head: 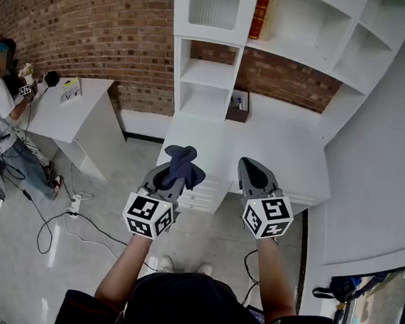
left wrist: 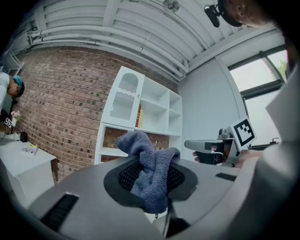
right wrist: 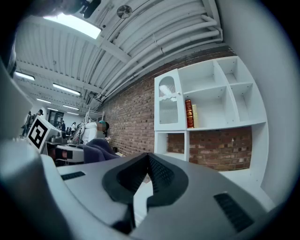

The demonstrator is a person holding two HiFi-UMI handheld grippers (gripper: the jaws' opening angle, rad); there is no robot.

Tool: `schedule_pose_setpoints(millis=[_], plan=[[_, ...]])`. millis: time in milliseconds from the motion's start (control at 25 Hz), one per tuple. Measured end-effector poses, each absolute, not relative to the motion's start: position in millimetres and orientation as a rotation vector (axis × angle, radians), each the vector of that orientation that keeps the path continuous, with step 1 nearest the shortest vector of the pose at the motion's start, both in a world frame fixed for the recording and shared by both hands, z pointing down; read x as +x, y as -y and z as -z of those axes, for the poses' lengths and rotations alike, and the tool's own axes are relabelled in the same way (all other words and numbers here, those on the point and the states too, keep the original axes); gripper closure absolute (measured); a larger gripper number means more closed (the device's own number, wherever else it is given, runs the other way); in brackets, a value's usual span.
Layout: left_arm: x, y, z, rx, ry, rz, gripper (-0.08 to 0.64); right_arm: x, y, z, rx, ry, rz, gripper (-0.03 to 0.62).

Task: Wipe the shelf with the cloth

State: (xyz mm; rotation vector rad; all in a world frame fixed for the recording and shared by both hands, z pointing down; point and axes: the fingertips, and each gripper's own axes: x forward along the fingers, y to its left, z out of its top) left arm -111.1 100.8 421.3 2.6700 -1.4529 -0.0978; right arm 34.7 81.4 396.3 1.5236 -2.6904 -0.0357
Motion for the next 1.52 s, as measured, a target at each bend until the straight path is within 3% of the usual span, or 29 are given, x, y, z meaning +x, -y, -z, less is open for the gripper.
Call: schedule_pose_setpoints(millis=[1520], plan=[[-31, -67, -440, 2.566, 1.518, 0.093, 0.49, 130, -52, -420, 1.462, 2.765, 0.01, 0.578]])
